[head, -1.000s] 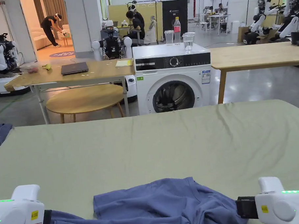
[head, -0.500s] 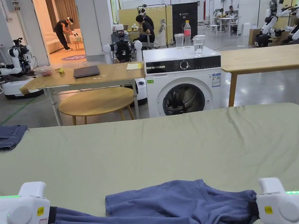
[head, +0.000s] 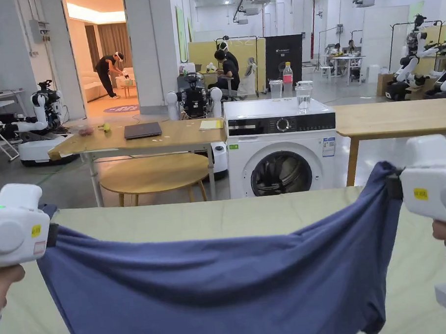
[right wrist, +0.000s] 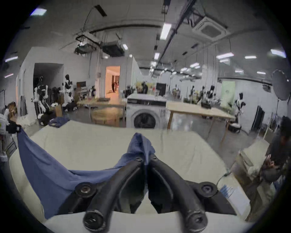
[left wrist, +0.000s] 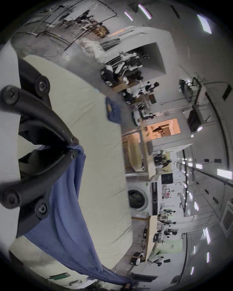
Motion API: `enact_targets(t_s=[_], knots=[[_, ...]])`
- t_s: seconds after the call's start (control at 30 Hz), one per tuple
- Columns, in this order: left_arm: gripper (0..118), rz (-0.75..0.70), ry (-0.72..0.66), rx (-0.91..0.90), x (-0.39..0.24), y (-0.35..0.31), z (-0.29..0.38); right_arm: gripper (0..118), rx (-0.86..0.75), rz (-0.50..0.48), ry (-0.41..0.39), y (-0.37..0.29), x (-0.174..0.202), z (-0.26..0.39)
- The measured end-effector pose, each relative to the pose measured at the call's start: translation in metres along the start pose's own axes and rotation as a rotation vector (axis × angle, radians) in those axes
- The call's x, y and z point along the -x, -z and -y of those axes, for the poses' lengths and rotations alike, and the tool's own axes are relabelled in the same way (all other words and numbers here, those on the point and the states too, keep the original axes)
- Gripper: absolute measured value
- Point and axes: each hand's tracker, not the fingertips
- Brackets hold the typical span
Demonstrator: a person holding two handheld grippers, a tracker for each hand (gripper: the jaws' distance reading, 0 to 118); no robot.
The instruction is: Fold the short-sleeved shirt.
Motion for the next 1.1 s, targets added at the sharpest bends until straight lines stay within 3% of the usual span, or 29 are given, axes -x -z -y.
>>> enact_targets(t_s=[0.3,0.43,0.57,0.77,1.0,1.1], knots=[[0,-0.075,-0.043,-0.211,0.016,-0.02,-0.105,0,-0.197,0.049,0.043,-0.025,-0.013,-0.116],[0,-0.082,-0.045,-0.241,0.012,-0.019,-0.126,0,-0.218,0.056,0.045,-0.02,-0.012,-0.129],[0,-0.088,-0.027,-0.203,-0.003,0.004,-0.105,0,-0.188,0.065,0.025,-0.001,-0.005,-0.097],[0,-0.068,-0.096,-0.064,-0.019,0.047,-0.039,0,-0.094,0.073,0.076,0.026,-0.002,-0.021],[0,0.028,-0.122,-0.031,-0.008,0.012,0.024,0,-0.024,0.026,0.104,-0.015,-0.013,0.054],[0,0.067,-0.066,0.028,-0.003,-0.01,0.073,0,0.025,-0.008,0.097,-0.047,-0.014,0.102]])
